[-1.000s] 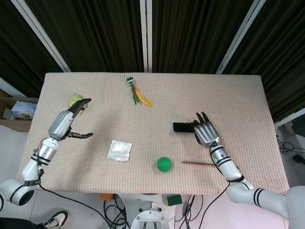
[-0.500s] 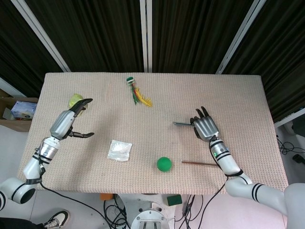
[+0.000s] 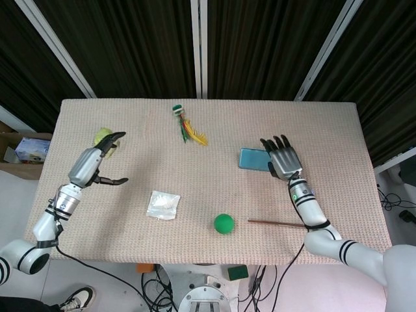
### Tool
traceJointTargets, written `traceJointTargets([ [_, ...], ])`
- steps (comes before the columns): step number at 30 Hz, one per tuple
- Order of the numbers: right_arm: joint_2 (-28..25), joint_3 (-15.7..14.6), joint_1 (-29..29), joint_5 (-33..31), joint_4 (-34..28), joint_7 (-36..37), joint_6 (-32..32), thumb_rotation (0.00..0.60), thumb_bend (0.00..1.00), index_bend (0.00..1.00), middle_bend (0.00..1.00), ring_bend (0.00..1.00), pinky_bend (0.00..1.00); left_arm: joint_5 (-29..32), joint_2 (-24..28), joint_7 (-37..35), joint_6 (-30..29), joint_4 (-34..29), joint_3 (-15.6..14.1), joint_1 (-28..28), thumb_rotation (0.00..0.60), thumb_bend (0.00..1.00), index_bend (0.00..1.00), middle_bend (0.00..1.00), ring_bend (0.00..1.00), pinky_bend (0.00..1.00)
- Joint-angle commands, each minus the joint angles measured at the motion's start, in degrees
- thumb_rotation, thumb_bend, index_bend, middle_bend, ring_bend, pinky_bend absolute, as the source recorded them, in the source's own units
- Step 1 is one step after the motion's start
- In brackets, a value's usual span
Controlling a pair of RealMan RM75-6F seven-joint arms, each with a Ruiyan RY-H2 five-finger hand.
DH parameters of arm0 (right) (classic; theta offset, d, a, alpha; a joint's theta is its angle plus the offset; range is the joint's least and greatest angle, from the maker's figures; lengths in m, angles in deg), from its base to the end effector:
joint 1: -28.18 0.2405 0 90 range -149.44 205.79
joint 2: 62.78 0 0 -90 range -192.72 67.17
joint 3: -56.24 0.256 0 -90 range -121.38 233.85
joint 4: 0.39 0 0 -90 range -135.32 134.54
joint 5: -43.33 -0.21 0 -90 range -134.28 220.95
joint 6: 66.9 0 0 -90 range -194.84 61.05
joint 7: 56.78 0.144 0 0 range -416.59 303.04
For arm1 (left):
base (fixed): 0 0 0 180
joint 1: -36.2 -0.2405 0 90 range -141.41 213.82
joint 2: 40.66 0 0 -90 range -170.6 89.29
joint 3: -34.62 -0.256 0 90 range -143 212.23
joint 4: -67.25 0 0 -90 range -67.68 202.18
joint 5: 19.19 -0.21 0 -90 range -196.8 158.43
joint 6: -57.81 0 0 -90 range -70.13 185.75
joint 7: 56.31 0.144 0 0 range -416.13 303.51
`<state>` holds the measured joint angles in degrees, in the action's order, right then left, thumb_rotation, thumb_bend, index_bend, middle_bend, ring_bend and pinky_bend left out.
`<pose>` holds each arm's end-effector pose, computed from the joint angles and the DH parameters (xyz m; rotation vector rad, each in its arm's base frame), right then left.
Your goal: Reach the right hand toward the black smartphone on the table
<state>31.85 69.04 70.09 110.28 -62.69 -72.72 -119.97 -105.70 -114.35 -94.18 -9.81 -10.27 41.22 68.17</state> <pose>-0.2042 -0.3940 -0.0059 1.7303 -0.8089 0.8026 -0.2331 0.3359 0.1005 -1.5729 -1.2957 -1.4304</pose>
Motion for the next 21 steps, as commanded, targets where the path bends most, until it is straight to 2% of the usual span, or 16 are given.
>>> traceJointTargets([
  [1, 2.5, 0.7, -1.1, 9.4, 6.7, 14.3, -11.2, 0.537, 0.47, 0.0, 0.0, 0.0, 0.0, 0.0, 0.1, -0.1, -0.2, 0.0, 0.0, -0.1, 0.6, 0.02, 0.08, 0.09, 0.08, 0.24],
  [6, -0.9, -1.0, -4.4, 12.1, 4.4, 15.2, -16.4, 0.529, 0.46, 0.0, 0.0, 0.0, 0.0, -0.2, 1.1, 1.1, -1.9, -0.6, -0.2, -1.1, 0.6, 0.02, 0.08, 0.09, 0.08, 0.24],
  [10, -7.5, -5.3, -12.0, 12.7, -3.8, 7.2, -22.3, 0.509, 0.45, 0.0, 0.0, 0.0, 0.0, -0.2, 2.4, 8.3, -5.1, -1.0, -1.0, -3.7, 0.6, 0.02, 0.08, 0.09, 0.08, 0.24],
  [13, -12.8, -8.7, -18.8, 12.0, -11.2, 2.4, -27.6, 0.504, 0.44, 0.0, 0.0, 0.0, 0.0, 0.2, 3.1, 19.8, -9.7, -0.8, -2.3, -7.4, 0.6, 0.02, 0.08, 0.09, 0.08, 0.24],
  [16, -16.8, -11.5, -24.8, 11.2, -15.5, 2.6, -31.4, 0.495, 0.44, 0.0, 0.0, 0.0, 0.0, 0.3, 3.2, 35.9, -16.0, -0.7, -4.5, -12.8, 0.599, 0.02, 0.08, 0.09, 0.06, 0.22],
  [18, -19.0, -13.0, -28.0, 11.5, -16.7, 3.3, -33.9, 0.488, 0.43, 0.0, 0.0, 0.0, 0.0, 0.3, 4.0, 41.8, -19.4, -2.0, -6.6, -16.7, 0.566, 0.02, 0.08, 0.08, 0.04, 0.2],
  [20, -20.3, -14.1, -30.2, 12.3, -17.2, 3.6, -35.8, 0.481, 0.43, 0.0, 0.0, 0.0, 0.0, -0.2, 4.7, 43.3, -22.2, -2.9, -8.2, -19.7, 0.486, 0.01, 0.08, 0.07, 0.03, 0.18],
  [21, -20.8, -14.5, -31.2, 12.6, -17.5, 3.7, -36.6, 0.48, 0.43, 0.0, 0.0, 0.0, 0.0, -0.4, 5.1, 43.4, -23.4, -3.0, -8.9, -21.1, 0.465, 0.01, 0.08, 0.07, 0.03, 0.18],
])
